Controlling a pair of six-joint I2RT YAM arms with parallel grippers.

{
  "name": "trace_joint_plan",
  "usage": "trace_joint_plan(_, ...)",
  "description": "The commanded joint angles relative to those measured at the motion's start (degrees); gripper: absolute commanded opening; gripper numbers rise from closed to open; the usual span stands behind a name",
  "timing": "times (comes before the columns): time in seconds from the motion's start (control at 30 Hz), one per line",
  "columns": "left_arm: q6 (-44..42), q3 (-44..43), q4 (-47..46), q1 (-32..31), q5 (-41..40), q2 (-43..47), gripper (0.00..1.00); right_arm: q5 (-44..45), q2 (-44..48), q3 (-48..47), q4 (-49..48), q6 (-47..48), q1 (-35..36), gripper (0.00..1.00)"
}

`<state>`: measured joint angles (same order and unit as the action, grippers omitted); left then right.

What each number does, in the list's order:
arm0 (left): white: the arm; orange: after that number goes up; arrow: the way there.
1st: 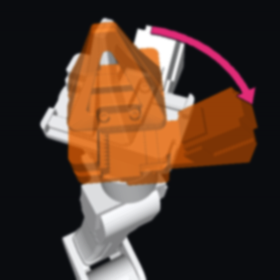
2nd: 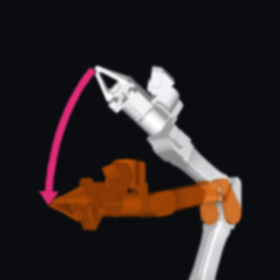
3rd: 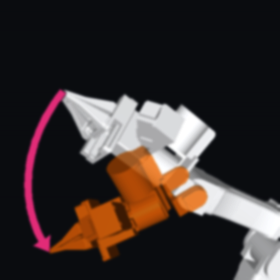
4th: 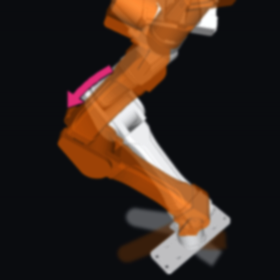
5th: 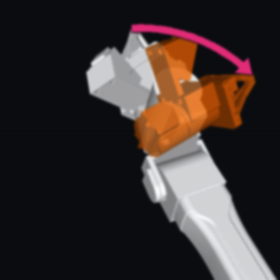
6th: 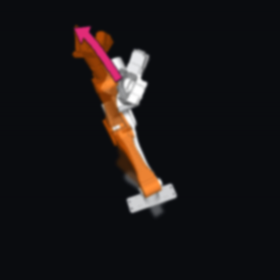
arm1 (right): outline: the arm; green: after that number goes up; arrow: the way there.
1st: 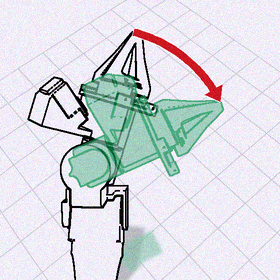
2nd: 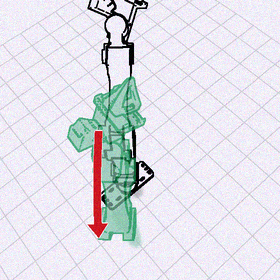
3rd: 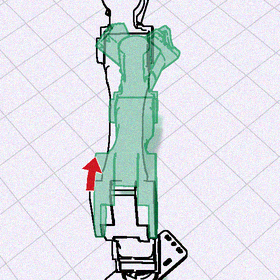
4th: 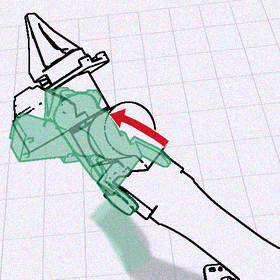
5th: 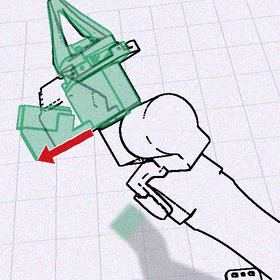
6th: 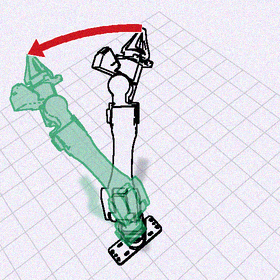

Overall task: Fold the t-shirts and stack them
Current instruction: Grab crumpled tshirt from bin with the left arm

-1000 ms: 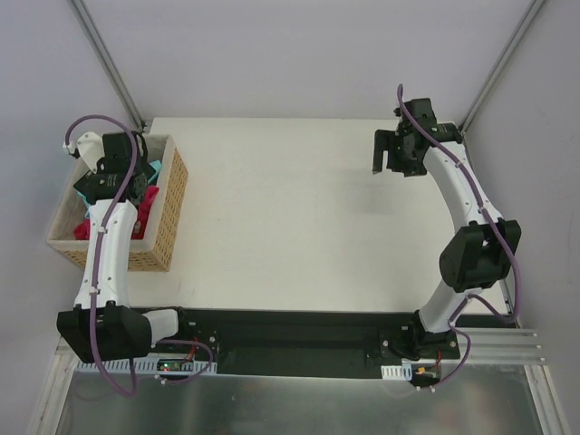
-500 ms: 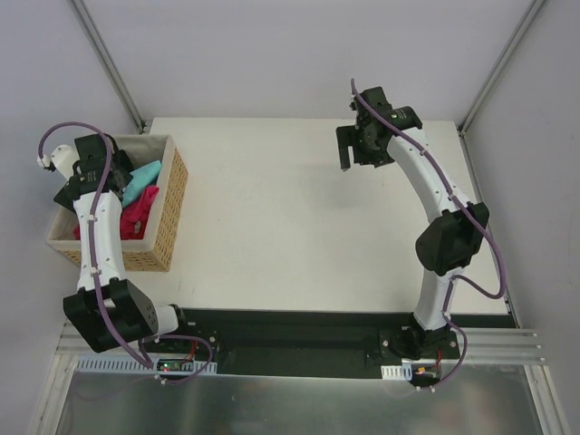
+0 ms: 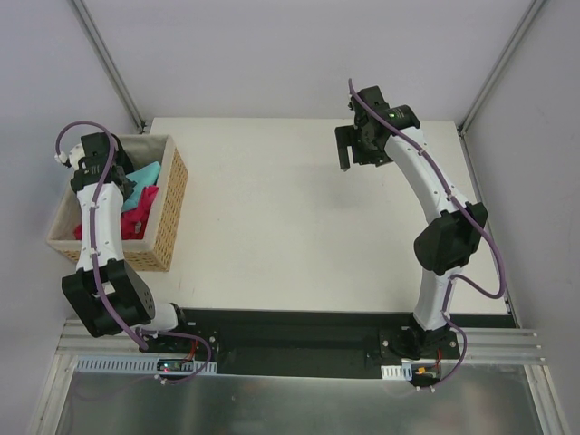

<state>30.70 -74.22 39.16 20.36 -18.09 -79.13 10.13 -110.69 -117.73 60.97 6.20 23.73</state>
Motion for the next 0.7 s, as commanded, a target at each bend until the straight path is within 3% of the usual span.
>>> trace_joint_plan(0.0,0.1,-0.8,-1.1,0.4,4.6,1.2,0.00,0.9,0.7,0.2,1.2,-0.5,-0.2,0.89)
trace_joint_plan(0.33,0.5,2.9,-2.9,0.1,13.0,9.0,0.00,-1.2,3.3,5.2,-2.2,-0.7,-0.1,0.89)
trace_joint_plan(0.67,0.9,4.2,-3.0,-6.2,16.9,20.5,0.00,-3.7,10.2,18.6,-8.8,-2.7,0.6,0.89)
